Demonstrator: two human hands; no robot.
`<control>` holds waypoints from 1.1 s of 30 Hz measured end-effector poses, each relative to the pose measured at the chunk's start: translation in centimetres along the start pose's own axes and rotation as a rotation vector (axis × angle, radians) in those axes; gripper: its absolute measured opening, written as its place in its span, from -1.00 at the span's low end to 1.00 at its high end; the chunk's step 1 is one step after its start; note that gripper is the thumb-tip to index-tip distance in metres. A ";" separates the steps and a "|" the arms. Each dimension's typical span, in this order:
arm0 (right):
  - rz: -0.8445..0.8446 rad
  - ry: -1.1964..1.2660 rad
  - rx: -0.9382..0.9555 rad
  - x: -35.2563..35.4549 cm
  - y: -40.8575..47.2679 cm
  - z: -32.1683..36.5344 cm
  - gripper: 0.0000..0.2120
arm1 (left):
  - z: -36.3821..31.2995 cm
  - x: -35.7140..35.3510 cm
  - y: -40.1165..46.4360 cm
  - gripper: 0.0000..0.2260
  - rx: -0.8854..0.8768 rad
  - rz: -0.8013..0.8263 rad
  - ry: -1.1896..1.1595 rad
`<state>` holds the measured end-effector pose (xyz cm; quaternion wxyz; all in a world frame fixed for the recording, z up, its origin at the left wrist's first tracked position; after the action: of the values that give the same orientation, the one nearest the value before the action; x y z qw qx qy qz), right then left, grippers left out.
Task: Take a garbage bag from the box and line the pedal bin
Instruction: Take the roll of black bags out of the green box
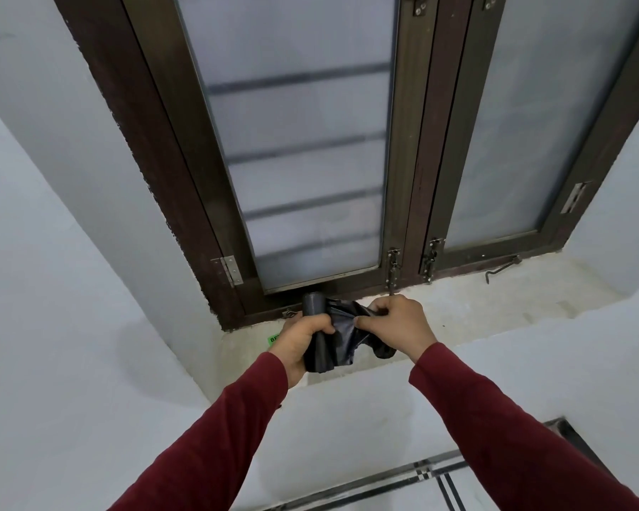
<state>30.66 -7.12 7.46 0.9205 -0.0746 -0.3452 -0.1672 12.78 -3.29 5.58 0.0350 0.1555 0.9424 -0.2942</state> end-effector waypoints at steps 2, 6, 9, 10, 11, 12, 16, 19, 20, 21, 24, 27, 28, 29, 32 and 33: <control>-0.008 0.025 0.021 0.1 -0.2 0.2 -0.84 | 0.1 -0.1 -0.2 -0.76 0.028 -0.003 -0.008; 0.113 0.174 0.032 0.0 -0.9 0.5 -0.62 | -0.1 0.3 -0.3 -0.81 0.039 0.012 -0.004; 0.169 0.122 0.036 -0.2 -0.7 0.6 -0.47 | -0.2 0.5 -0.1 -0.65 0.000 0.024 0.018; 0.169 0.105 0.010 -0.2 -0.7 0.6 -0.50 | -0.1 0.5 0.2 -0.62 -0.004 0.025 0.017; 0.154 0.088 -0.019 -0.2 -0.8 0.6 -0.57 | 0.0 0.6 0.2 -0.61 -0.005 0.032 0.019; 0.127 0.075 -0.040 -0.3 -0.7 0.5 -0.67 | 0.0 0.6 0.2 -0.61 -0.001 0.035 0.015; 0.001 0.077 -0.053 -0.5 -0.6 0.1 -0.70 | 0.1 0.6 0.2 -0.68 0.010 0.008 0.023; -0.098 0.041 -0.004 -0.7 -0.6 0.1 -0.57 | 0.2 0.1 -0.3 -0.77 0.076 0.037 -0.062; -0.108 0.043 0.018 -0.8 -0.6 0.0 -0.60 | 0.2 0.1 -0.3 -0.76 0.088 0.054 -0.081; -0.101 0.051 0.042 -0.9 -0.6 0.1 -0.66 | 0.0 0.0 -0.3 -0.77 0.084 0.064 -0.085; -0.019 0.050 0.115 -0.9 -0.7 0.6 -0.73 | -0.1 0.2 0.2 -0.64 0.020 0.054 -0.019; 0.103 0.070 0.096 -1.4 -0.6 0.8 -0.55 | 0.2 0.6 0.8 -0.49 -0.020 -0.038 0.047; 0.137 0.081 0.067 -1.6 -0.5 0.7 -0.51 | 0.2 0.7 0.9 -0.54 -0.025 -0.055 0.048; 0.163 0.075 0.039 -1.6 -0.5 0.7 -0.50 | 0.2 0.7 0.9 -0.59 -0.022 -0.062 0.044; 0.174 0.073 -0.008 -1.3 -0.5 0.5 -0.53 | 0.2 0.6 0.9 -0.66 -0.005 -0.037 0.018; 0.162 0.074 -0.019 -1.3 -0.5 0.5 -0.59 | 0.2 0.6 0.9 -0.65 0.002 -0.024 0.013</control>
<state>29.25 -7.15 6.99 0.9424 -0.1050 -0.3022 -0.0982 12.49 -2.54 4.86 0.0251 0.1462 0.9440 -0.2946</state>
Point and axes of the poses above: each hand's wrist, its own y-axis towards the middle knuckle, its own x-axis out of the back of the hand, z = x × y, the point moved 3 cm from there along y, towards the middle knuckle, and after that the axes turned 3 degrees about x, right-handed, at the moved point
